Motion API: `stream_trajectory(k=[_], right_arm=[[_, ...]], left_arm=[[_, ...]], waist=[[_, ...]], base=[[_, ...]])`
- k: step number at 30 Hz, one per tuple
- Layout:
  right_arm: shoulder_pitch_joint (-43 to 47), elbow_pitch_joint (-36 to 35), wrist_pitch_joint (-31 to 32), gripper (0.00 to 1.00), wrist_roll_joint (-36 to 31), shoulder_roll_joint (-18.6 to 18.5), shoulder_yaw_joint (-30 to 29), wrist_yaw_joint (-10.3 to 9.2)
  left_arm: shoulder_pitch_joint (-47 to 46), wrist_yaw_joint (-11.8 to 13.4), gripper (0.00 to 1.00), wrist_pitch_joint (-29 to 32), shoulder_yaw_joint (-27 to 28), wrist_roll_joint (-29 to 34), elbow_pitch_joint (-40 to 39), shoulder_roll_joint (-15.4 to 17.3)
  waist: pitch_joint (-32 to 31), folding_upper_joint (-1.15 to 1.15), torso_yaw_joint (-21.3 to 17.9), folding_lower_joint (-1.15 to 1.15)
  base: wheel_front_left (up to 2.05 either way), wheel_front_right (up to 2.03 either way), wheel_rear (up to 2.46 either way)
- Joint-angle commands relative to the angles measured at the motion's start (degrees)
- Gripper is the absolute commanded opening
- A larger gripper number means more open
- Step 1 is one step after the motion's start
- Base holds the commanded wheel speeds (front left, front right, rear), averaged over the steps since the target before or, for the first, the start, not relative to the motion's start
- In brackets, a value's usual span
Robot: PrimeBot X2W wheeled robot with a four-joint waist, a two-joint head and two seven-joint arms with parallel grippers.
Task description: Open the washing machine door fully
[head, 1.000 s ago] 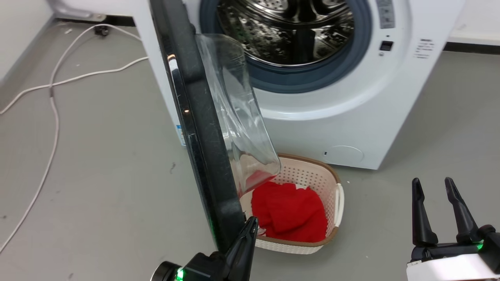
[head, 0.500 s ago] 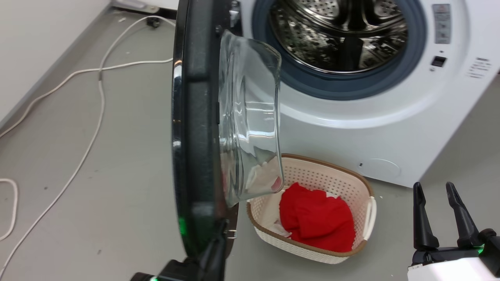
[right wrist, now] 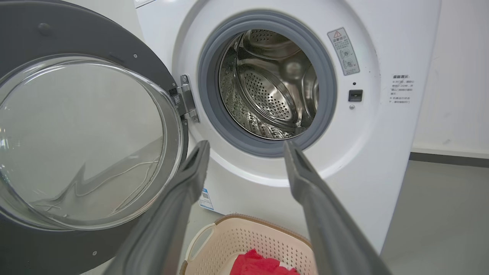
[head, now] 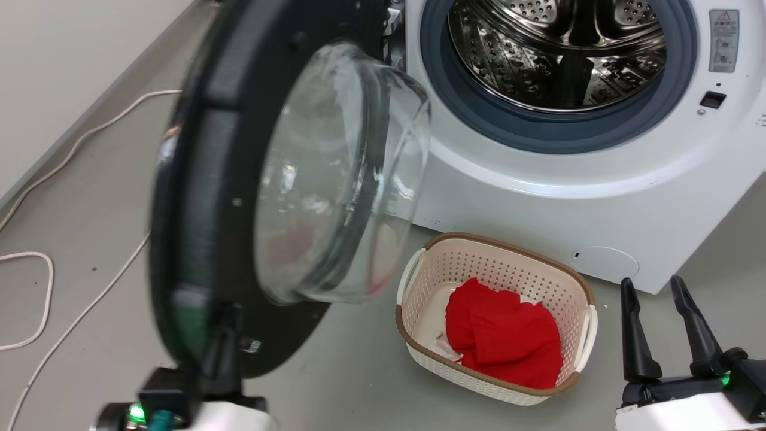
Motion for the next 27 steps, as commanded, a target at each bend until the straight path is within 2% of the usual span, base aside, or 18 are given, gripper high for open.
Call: stream_trajectory(k=[1, 5, 14, 23, 27], right_arm=[[-0.7, -0.1, -0.1, 1.00, -0.3, 0.1, 0.1, -0.04], [-0.8, -0.1, -0.1, 1.00, -0.2, 0.1, 0.1, -0.03], [-1.9, -0.6, 0.3, 1.00, -0.3, 0.1, 0.4, -0.04], [-3.0, -1.1, 0.8, 1.00, -0.7, 0.1, 0.8, -0.03], [-3.1, -1.0, 0.7, 1.00, -0.7, 0.1, 0.9, -0.04]], left_arm=[[-1.3, 0.5, 0.00, -0.9, 2.0, -1.0, 1.7, 0.6], [-3.7, 0.7, 0.00, -3.6, 7.2, -3.6, 5.8, 2.0], [-11.4, -3.5, 0.00, -8.9, 17.3, -10.3, 17.1, 5.5], [-19.8, -8.1, 0.00, -9.8, 23.8, -11.0, 27.6, 8.0], [-20.9, -9.2, 0.00, -9.8, 27.0, -9.7, 30.1, 7.7]], waist=[[0.2, 0.00, -0.4, 0.00], [0.6, 0.00, -1.5, 0.00], [2.7, 0.00, -4.2, 0.00], [4.6, 0.00, -5.9, 0.00], [4.7, 0.00, -6.5, 0.00]], base=[[0.00, 0.00, 0.00], [0.00, 0.00, 0.00], [0.00, 0.00, 0.00], [0.00, 0.00, 0.00], [0.00, 0.00, 0.00]])
